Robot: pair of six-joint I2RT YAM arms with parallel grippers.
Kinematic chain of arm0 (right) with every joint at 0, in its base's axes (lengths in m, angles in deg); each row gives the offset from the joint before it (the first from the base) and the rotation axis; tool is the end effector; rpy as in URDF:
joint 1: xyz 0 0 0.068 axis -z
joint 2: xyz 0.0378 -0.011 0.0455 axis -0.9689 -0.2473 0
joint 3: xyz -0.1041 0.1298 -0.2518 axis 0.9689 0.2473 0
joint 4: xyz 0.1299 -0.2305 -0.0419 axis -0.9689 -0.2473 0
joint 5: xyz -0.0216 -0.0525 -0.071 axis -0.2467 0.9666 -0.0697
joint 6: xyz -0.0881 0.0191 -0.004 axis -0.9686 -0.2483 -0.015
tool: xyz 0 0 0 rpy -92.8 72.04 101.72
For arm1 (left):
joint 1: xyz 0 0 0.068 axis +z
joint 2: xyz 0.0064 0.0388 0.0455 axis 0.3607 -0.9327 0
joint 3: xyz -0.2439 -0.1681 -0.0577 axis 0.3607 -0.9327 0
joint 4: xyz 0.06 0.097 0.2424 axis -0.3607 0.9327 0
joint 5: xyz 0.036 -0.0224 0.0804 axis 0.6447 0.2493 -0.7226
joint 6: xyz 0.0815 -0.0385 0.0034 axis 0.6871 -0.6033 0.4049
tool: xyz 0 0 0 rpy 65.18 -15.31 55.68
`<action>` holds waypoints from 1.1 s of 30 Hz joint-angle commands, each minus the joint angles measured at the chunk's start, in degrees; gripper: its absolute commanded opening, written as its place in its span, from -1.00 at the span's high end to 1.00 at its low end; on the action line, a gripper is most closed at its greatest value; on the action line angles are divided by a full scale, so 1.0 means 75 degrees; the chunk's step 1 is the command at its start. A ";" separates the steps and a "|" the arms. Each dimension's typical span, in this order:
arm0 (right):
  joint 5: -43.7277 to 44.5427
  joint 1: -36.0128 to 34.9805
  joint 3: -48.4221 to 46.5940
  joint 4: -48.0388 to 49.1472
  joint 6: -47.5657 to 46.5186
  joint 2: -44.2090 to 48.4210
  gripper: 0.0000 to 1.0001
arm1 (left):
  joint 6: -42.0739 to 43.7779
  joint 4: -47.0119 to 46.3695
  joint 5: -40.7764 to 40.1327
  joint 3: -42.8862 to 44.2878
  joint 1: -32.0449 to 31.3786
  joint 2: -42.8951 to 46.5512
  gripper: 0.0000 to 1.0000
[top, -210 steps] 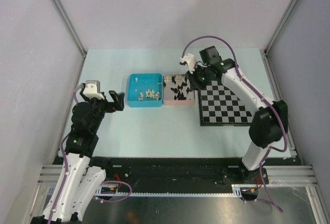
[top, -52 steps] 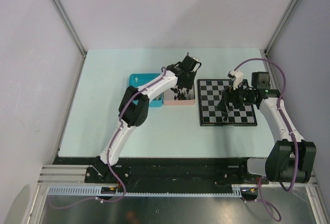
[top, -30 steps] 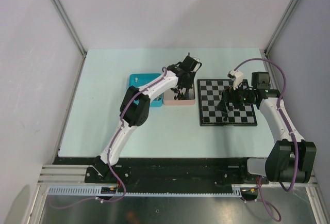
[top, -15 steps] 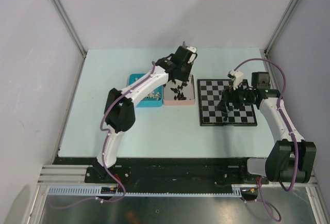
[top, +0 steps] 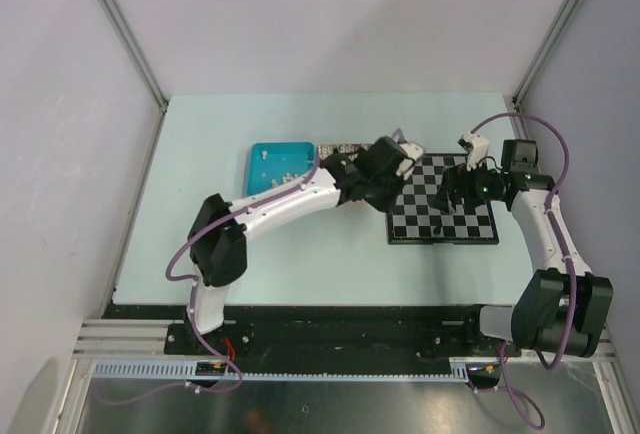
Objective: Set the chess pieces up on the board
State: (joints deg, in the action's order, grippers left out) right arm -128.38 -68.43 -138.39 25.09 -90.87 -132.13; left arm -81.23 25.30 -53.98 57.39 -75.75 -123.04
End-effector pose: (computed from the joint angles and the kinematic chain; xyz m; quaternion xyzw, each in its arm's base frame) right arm 0.2766 0.0163 0.2697 -0.2225 0.8754 0.2349 0.3591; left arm 0.2848 -0.4012 0.2901 0.3370 0.8680 -0.2020 0.3036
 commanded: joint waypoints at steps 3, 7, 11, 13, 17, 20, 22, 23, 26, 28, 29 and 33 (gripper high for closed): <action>0.0147 0.0346 -0.0068 0.0370 0.0428 0.0275 -0.90 | -0.0338 -0.0303 0.0049 0.0319 -0.0523 -0.0466 0.96; 0.0112 0.0440 -0.0080 0.0382 0.0463 0.0275 -0.90 | -0.0490 -0.0315 0.0001 0.0600 -0.0629 -0.0935 0.95; 0.0112 0.0487 -0.0079 0.0370 0.0463 0.0298 -0.89 | -0.0596 -0.0350 -0.0289 0.0706 -0.0676 -0.1298 0.95; 0.0111 0.0475 -0.0079 0.0382 0.0463 0.0287 -0.90 | -0.0596 -0.0338 -0.0326 0.0799 -0.0699 -0.1463 0.95; 0.0100 0.0475 -0.0068 0.0370 0.0463 0.0275 -0.90 | -0.0584 -0.0350 -0.0432 0.0964 -0.0688 -0.1709 0.94; 0.0111 0.0487 -0.0079 0.0370 0.0463 0.0263 -0.90 | -0.0584 -0.0350 -0.0409 0.1058 -0.0699 -0.1850 0.94; 0.0111 0.0487 -0.0080 0.0370 0.0463 0.0251 -0.90 | -0.0584 -0.0338 -0.0350 0.1104 -0.0687 -0.1920 0.93; 0.0123 0.0475 -0.0080 0.0382 0.0463 0.0228 -0.90 | -0.0584 -0.0338 -0.0338 0.1116 -0.0699 -0.1955 0.93; 0.0112 0.0475 -0.0080 0.0370 0.0463 0.0228 -0.90 | -0.0584 -0.0338 -0.0303 0.1175 -0.0699 -0.2037 0.92; 0.0123 0.0475 -0.0068 0.0358 0.0451 0.0217 -0.90 | -0.0584 -0.0350 -0.0291 0.1198 -0.0699 -0.2084 0.92; 0.0135 0.0475 -0.0068 0.0370 0.0463 0.0228 -0.90 | -0.0596 -0.0350 -0.0291 0.1199 -0.0699 -0.2107 0.92; 0.0123 0.0475 -0.0068 0.0358 0.0451 0.0216 -0.90 | -0.0596 -0.0338 -0.0292 0.1199 -0.0699 -0.2178 0.92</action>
State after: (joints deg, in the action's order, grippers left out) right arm -127.31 -65.07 -138.39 26.55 -87.95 -131.58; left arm -84.53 23.38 -55.97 63.90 -80.65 -138.60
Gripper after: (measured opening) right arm 0.949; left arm 0.111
